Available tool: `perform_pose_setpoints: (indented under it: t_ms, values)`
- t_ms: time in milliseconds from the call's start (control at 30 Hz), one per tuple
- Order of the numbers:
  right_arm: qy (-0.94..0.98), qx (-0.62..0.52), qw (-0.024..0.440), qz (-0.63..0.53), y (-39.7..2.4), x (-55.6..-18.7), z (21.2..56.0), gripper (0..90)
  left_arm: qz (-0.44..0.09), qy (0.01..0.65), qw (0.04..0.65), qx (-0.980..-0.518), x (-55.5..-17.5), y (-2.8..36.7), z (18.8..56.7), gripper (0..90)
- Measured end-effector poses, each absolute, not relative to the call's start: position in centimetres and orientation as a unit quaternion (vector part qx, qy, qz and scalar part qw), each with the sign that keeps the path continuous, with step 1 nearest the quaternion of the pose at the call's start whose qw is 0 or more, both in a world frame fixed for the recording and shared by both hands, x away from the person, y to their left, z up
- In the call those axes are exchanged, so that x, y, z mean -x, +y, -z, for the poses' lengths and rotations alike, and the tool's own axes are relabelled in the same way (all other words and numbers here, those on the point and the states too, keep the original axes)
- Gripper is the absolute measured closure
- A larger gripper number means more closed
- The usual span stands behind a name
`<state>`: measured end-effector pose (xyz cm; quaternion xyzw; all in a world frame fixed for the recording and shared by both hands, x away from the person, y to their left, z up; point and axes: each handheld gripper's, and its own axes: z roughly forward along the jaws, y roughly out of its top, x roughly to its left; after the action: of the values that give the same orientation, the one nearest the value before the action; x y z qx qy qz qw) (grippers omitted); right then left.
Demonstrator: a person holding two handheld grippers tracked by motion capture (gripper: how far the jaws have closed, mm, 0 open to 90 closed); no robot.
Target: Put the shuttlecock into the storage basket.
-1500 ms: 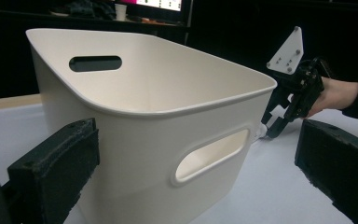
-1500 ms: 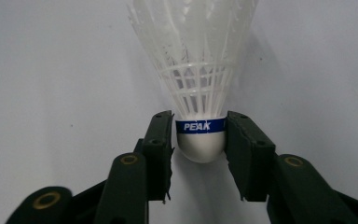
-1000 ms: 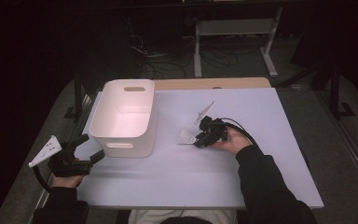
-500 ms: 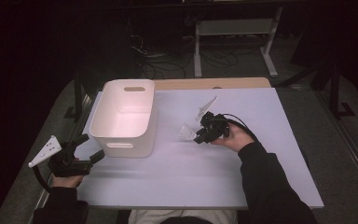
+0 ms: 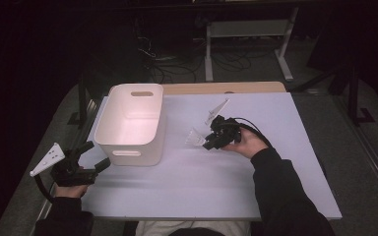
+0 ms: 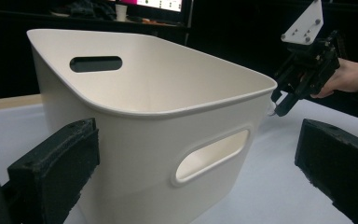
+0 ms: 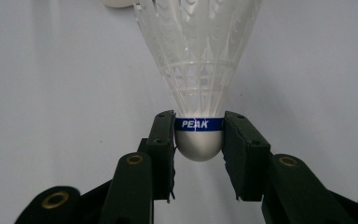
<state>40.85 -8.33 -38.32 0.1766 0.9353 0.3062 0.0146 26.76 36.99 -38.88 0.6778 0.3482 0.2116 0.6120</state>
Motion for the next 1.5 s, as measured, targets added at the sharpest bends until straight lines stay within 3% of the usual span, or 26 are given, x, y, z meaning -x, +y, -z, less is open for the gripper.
perform_pose_setpoints:
  t_ms: [1500]
  values:
    - [0.941, -0.125, 0.05, -0.31, -4.5, -40.5, 31.3, 63.9, -0.212, 0.348, 0.614, -0.676, -26.7, 37.0, 38.9, 0.0]
